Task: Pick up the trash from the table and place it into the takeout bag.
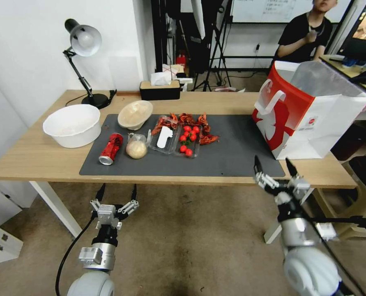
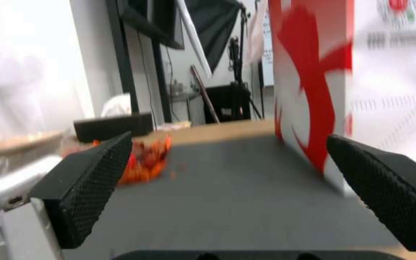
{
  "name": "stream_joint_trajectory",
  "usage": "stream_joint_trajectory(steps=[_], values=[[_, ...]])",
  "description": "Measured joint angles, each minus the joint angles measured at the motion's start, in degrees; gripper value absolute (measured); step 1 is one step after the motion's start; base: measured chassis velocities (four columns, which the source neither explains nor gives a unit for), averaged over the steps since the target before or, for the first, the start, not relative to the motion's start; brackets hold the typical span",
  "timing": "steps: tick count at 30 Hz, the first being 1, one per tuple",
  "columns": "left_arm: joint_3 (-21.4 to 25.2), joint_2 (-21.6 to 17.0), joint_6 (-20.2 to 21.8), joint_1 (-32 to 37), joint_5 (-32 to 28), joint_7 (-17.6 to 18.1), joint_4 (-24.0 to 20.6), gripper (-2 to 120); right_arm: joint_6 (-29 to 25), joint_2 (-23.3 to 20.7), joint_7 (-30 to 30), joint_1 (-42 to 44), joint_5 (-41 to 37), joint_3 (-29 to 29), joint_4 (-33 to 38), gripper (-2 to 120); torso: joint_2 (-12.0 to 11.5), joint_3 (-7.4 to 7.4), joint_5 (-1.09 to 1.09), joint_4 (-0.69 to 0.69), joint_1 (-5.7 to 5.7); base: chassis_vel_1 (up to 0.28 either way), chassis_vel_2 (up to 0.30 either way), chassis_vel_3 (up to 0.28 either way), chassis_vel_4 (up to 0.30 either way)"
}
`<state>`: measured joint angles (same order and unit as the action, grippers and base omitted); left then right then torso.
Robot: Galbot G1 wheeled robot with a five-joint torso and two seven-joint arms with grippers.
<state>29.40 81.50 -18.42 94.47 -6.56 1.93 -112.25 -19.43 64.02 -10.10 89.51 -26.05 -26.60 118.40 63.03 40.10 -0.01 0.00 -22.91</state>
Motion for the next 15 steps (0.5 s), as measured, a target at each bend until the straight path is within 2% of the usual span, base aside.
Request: stream_joint_trajectory(steps=[15], values=[[0.2,-0.2,-0.3,0.3,-0.2,-0.1,0.1,100,-7.1,1.8,-2.1,5.3,4.3,3.3,-6.2,100,0.0,0.01,0.01,0.0,0.0,0.0,0.0,0.0,0.0]])
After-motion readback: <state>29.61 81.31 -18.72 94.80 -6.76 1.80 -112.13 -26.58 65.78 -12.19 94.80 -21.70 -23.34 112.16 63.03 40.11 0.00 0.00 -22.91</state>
